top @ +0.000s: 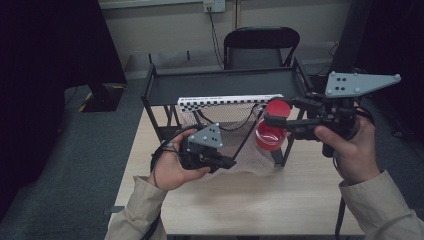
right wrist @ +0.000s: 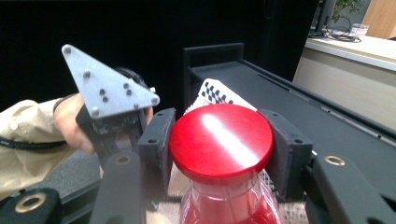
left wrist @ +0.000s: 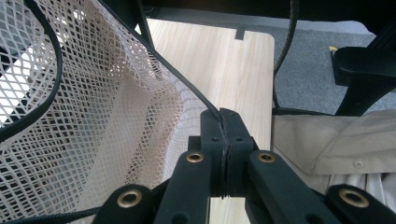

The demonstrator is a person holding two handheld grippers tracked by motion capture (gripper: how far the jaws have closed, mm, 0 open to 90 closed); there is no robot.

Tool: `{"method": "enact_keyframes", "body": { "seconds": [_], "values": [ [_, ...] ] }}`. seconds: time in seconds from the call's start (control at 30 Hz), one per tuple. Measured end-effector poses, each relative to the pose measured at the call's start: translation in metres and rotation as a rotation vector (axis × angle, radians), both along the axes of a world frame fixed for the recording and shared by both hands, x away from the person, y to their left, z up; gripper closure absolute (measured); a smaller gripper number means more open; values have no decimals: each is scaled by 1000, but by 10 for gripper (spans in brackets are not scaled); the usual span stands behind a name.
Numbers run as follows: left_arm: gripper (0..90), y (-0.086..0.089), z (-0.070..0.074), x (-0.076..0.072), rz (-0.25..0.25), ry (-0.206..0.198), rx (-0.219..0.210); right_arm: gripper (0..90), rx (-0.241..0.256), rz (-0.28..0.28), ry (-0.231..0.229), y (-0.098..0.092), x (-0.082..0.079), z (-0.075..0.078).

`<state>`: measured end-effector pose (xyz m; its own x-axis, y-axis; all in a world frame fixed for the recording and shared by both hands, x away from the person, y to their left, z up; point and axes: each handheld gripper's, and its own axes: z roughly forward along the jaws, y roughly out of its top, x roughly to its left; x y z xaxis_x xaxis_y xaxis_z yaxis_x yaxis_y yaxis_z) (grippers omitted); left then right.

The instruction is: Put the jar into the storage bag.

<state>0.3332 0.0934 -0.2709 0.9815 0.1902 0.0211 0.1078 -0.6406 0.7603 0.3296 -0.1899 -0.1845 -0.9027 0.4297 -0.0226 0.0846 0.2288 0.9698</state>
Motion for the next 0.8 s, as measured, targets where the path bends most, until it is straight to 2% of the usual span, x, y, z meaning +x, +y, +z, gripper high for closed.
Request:
{"method": "enact_keyframes", "body": {
  "seconds": [0.5,0.8],
  "values": [
    [893,3,0,1,-12,7,-28,490,34,-4,-3,40,18,7],
    [893,3,3,0,-17,4,-32,490,44,-5,-2,60,27,1]
  ]
}}
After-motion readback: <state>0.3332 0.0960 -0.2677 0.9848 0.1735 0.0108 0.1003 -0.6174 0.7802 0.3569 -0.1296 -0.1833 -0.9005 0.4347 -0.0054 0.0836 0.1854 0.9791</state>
